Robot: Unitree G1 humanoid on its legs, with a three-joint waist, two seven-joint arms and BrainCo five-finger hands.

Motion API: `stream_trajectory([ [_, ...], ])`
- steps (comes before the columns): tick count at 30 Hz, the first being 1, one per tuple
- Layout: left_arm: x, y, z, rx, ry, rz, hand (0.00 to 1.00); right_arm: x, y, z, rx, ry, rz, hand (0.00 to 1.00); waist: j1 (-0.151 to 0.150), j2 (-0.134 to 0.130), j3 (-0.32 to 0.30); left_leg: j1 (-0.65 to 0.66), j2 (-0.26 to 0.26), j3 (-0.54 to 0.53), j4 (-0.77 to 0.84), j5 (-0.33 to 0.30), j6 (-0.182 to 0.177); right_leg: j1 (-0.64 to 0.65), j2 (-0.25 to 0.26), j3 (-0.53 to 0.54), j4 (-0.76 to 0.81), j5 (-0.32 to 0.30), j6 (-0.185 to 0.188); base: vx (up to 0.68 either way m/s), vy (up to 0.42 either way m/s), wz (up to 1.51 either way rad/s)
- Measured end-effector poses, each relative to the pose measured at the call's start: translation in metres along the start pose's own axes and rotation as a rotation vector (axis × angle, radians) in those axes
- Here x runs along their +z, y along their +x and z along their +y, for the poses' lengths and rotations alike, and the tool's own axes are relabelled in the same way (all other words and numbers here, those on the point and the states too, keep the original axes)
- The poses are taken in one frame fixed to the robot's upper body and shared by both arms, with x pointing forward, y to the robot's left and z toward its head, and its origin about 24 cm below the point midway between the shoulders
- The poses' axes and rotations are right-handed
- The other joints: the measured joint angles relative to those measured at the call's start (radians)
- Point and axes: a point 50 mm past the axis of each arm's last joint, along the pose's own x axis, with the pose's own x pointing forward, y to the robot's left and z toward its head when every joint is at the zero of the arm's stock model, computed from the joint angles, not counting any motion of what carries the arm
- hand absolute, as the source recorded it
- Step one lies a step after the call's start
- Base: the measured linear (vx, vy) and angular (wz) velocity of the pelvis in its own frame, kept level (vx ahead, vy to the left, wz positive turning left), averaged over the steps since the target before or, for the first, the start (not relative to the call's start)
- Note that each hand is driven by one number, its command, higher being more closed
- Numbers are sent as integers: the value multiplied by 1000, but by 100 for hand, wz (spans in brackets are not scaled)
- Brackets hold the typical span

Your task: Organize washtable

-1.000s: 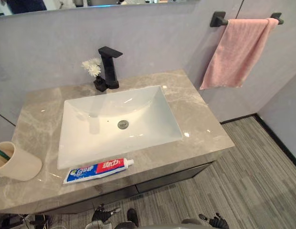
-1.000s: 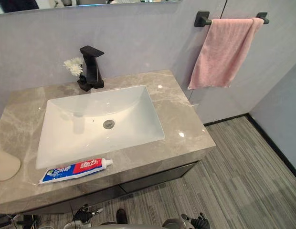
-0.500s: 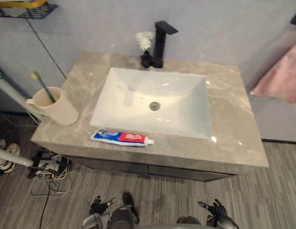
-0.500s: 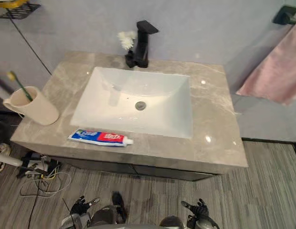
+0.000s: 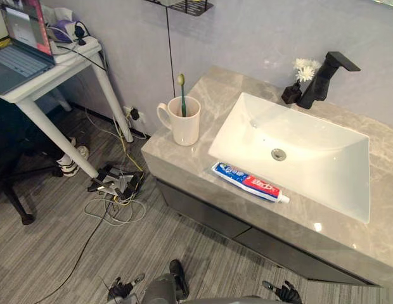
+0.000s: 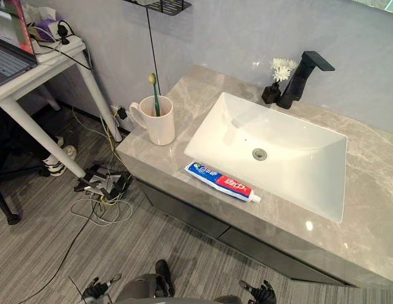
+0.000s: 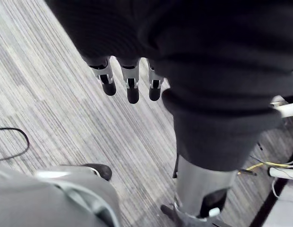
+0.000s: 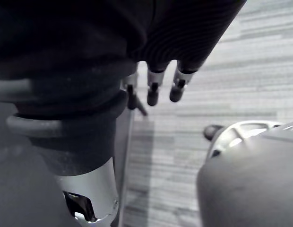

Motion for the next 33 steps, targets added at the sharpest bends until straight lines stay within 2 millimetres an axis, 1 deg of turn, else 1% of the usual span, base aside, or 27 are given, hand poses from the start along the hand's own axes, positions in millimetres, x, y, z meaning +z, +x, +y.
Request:
stream_trajectory([
  [1,-4,-1,-1,-5,21,9,0,7,2,2,6,-1,-20,0,3,10,1,-24,4,-46,41,-20,-19,-26,-5,33,0,8,17,-161,24,-97],
  [2,-14,-4,-3,-24,77,41,0,16,4,5,12,0,-41,0,3,31,7,-59,41,-64,178,-92,-23,-64,-6,87,17,19,23,-154,62,-106],
  [3,-19,-5,-3,-28,101,57,0,16,4,3,8,0,-43,0,0,43,6,-60,63,-66,238,-128,-37,-76,-6,115,30,22,22,-114,159,-116],
  [4,-22,-6,-2,-31,165,64,0,14,4,-2,-3,1,-34,0,-6,66,4,-46,97,-72,303,-198,-81,-88,-9,159,57,22,24,-61,167,-78],
  [5,-22,-6,-2,-39,203,62,0,11,3,-5,-14,4,-24,0,-7,75,2,-43,103,-64,315,-235,-89,-101,-14,181,74,23,23,-104,326,-101],
  [6,-16,-4,-5,-68,314,38,0,7,3,-8,-24,24,-5,0,-2,89,2,-41,103,-16,308,-274,-31,-168,-29,253,152,55,-30,-102,313,-86],
  [7,-13,-3,-4,-72,344,30,0,9,3,-8,-24,33,-8,0,-2,88,3,-36,104,4,286,-273,-31,-210,-43,277,181,94,-90,-143,407,-104],
  [8,-9,-2,-2,-83,411,15,0,15,5,-7,-23,49,-24,0,-8,89,5,-14,104,49,213,-265,-24,-291,-45,309,218,197,-238,-76,314,-85],
  [9,-7,-2,-1,-91,467,7,0,16,4,-7,-23,88,-26,0,-12,99,12,27,104,94,127,-244,-9,-350,-39,318,254,258,-330,-58,294,-72],
  [10,-7,-2,-2,-96,484,5,0,15,3,-6,-22,102,-26,0,-15,101,14,51,101,104,82,-213,5,-357,-32,314,274,254,-322,-36,260,-50],
  [11,-8,-2,-2,-104,515,6,0,10,2,-9,-28,108,-15,0,-16,103,19,101,80,115,-5,-161,22,-351,-19,316,319,209,-257,-73,265,-20],
  [12,-8,-2,-3,-112,533,5,0,6,1,-10,-31,102,-8,0,-19,97,21,137,59,130,-63,-150,21,-331,-13,315,361,158,-213,-73,254,-12],
  [13,-8,-2,-4,-117,540,5,0,5,1,-11,-30,95,-6,0,-19,97,21,156,50,140,-88,-148,18,-323,-6,316,385,129,-203,-40,223,-4],
  [14,-10,-3,-5,-129,551,6,0,4,0,-9,-23,77,-7,0,-20,97,21,187,33,173,-127,-146,15,-307,7,305,439,68,-194,0,154,-6],
  [15,-10,-3,-6,-133,555,7,0,5,0,-7,-13,51,-11,0,-21,97,21,197,29,198,-143,-141,8,-300,18,295,464,43,-190,12,170,-12],
  [17,-11,-3,-8,-145,561,10,0,11,2,-4,16,-43,-37,0,-33,99,22,224,3,263,-200,-99,8,-258,78,245,492,-49,-163,33,125,-23],
  [18,-11,-3,-8,-147,558,10,0,14,2,-2,24,-62,-46,0,-32,99,22,226,-4,278,-212,-93,12,-250,98,233,482,-65,-150,2,103,-65],
  [19,-12,-4,-10,-149,544,12,0,21,3,4,46,-98,-74,0,-28,99,23,229,-15,321,-230,-76,23,-227,155,220,416,-83,-131,-35,68,-75],
  [22,-11,-4,-14,-158,541,6,0,30,3,22,108,-148,-108,0,-27,85,34,226,-40,354,-227,-49,60,-197,204,233,259,-92,-145,-32,26,-81],
  [23,-12,-4,-19,-171,533,3,0,31,3,28,123,-149,-109,0,-30,86,35,215,-52,357,-227,-47,61,-183,211,244,183,-97,-151,-38,0,-66],
  [25,-12,-4,-24,-177,502,1,0,34,4,29,125,-155,-113,0,-35,103,47,212,-52,358,-230,-41,64,-168,229,258,122,-93,-142,-30,-7,-33],
  [26,-13,-4,-24,-174,480,7,0,35,4,29,124,-176,-117,0,-33,105,48,212,-51,354,-234,-25,40,-162,244,280,83,-82,-147,-36,-38,-15],
  [27,-13,-4,-22,-165,457,10,0,35,4,28,122,-194,-118,0,-29,102,49,211,-49,342,-231,-11,29,-153,258,309,43,-81,-149,-47,-77,-19],
  [28,-13,-4,-21,-159,447,11,0,33,5,27,120,-204,-113,0,-22,99,48,206,-49,321,-225,0,46,-151,264,323,27,-81,-149,-22,-137,-48],
  [29,-15,-5,-19,-152,408,15,0,31,5,23,110,-217,-102,0,8,96,49,195,-47,227,-209,6,51,-152,277,366,-7,-81,-149,1,-141,-57],
  [31,-17,-6,-16,-134,346,25,0,30,6,19,102,-223,-96,0,21,95,51,186,-49,124,-188,6,51,-155,287,410,-35,-76,-143,72,-133,-66],
  [33,-21,-6,-11,-106,250,38,0,31,7,16,96,-232,-96,0,26,86,55,179,-56,-2,-166,6,51,-156,295,472,-77,-48,-143,90,-83,-68],
])
